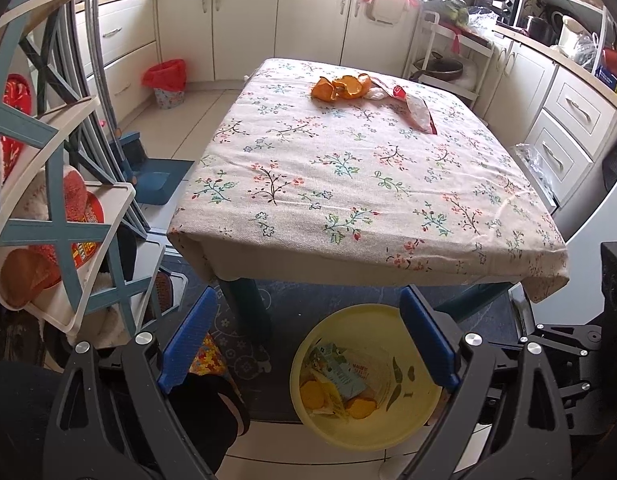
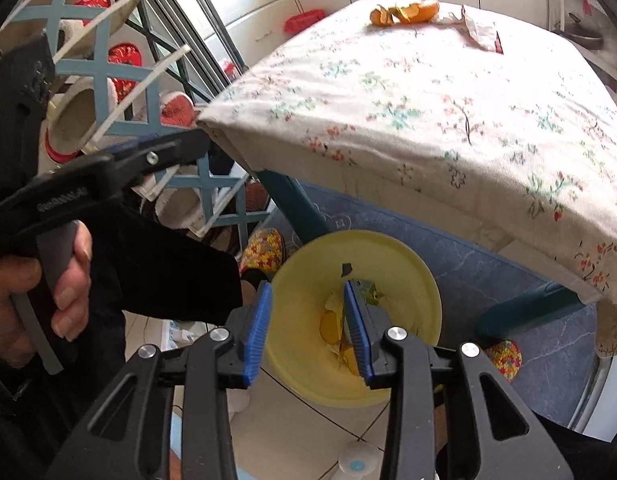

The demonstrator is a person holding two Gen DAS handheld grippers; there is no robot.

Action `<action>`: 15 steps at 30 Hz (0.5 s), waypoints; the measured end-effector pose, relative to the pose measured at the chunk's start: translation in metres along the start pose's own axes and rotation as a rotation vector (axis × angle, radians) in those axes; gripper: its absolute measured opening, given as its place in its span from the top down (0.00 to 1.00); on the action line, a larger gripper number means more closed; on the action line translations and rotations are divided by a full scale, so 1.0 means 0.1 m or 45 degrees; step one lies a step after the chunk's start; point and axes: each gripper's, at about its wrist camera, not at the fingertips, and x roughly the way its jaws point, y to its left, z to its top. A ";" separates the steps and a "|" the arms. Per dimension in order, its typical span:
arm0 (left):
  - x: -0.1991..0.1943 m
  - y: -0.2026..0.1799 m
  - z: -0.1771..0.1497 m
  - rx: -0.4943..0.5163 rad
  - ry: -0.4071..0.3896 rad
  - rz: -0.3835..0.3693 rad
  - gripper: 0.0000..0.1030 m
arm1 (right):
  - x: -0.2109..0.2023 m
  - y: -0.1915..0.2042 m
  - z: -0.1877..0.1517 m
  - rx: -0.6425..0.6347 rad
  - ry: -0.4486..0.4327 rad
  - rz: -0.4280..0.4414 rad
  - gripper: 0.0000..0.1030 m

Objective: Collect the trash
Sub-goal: 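Move both tools back over the table toward the remaining peels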

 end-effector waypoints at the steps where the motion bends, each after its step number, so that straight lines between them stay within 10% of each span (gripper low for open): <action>1: 0.00 0.00 0.00 -0.003 -0.001 0.001 0.14 | -0.02 0.01 0.01 -0.004 -0.016 0.004 0.63; 15: 0.03 0.04 0.41 -0.068 -0.051 -0.050 0.14 | -0.44 -0.11 0.24 0.055 -0.322 -0.019 0.53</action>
